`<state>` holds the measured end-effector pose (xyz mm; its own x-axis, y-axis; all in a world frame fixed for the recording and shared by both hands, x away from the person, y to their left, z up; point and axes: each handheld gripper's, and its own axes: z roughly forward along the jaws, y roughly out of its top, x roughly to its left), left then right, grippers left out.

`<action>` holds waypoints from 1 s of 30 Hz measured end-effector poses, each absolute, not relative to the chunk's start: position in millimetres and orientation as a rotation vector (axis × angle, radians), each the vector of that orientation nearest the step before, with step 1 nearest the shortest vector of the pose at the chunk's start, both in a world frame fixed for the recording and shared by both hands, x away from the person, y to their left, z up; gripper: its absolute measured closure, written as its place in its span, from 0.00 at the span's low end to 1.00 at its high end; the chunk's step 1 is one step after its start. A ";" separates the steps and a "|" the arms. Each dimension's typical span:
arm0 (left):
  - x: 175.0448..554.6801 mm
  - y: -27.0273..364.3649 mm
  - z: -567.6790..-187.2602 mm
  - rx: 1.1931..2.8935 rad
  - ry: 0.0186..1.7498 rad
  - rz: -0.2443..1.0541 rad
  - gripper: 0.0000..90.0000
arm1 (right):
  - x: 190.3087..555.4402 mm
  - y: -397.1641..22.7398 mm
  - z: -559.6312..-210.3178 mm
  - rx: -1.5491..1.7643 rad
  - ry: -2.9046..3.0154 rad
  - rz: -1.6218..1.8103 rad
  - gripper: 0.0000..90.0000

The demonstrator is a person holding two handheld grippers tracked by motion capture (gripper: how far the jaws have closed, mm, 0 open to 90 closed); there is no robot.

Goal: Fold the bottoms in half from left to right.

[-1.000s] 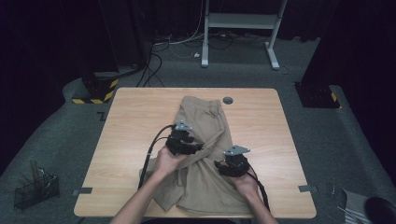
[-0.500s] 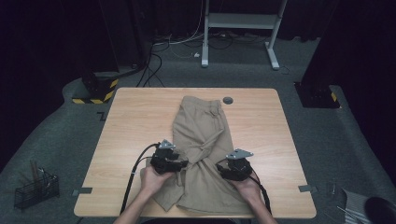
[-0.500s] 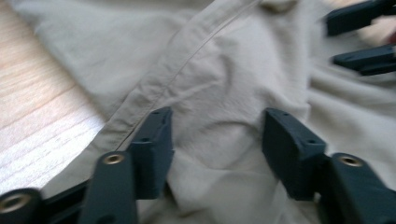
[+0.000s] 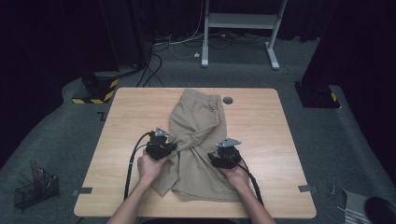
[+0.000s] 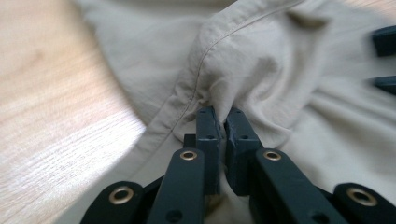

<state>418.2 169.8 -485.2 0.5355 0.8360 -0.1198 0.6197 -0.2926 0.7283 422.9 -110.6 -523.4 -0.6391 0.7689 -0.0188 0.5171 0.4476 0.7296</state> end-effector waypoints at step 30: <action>461.0 135.9 -508.2 2.102 1.218 0.386 0.93 | 440.3 -107.1 -523.3 1.076 2.369 1.016 0.48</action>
